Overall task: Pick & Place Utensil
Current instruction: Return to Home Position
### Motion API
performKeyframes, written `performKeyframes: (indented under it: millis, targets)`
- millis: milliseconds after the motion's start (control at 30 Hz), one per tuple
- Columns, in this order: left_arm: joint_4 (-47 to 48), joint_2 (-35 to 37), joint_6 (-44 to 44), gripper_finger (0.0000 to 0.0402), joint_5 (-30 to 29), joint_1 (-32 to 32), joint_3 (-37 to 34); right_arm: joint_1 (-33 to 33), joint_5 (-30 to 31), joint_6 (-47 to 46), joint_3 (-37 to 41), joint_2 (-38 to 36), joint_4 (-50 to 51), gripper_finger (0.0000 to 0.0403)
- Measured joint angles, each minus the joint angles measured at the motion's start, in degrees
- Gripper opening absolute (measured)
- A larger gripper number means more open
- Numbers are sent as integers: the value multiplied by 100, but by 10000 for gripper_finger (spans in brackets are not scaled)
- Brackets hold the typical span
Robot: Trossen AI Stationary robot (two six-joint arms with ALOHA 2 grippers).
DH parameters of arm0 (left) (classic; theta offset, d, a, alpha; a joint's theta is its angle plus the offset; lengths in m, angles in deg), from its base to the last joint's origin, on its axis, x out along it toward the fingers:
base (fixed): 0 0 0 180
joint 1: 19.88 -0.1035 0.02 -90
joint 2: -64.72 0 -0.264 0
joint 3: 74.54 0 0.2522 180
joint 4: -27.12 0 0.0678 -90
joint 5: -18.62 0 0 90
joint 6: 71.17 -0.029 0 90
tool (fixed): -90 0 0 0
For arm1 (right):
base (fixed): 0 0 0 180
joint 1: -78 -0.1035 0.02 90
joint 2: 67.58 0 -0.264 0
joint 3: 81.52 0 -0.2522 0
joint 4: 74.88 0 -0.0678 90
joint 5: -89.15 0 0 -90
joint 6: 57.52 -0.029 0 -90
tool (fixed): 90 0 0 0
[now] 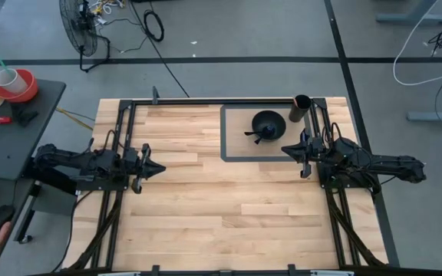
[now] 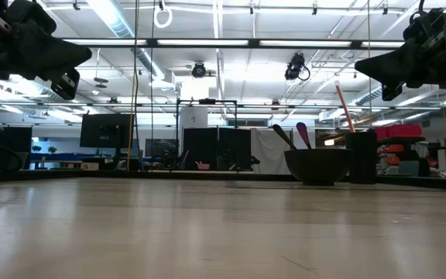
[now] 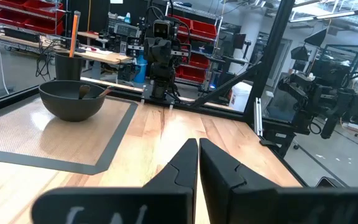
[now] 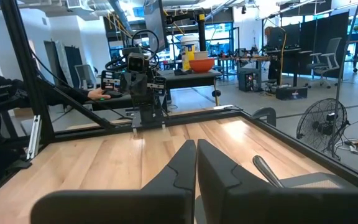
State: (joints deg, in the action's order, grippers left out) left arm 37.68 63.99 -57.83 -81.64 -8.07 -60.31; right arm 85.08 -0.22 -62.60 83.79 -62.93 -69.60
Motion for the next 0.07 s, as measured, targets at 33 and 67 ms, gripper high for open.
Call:
performKeyframes:
  millis: [33,67]
  targets:
    - [0,0,0,18,0,-1,0,-1,-2,0,0,0,-1,18]
    - [1,0,0,18,0,0,0,-1,0,0,0,0,1,18]
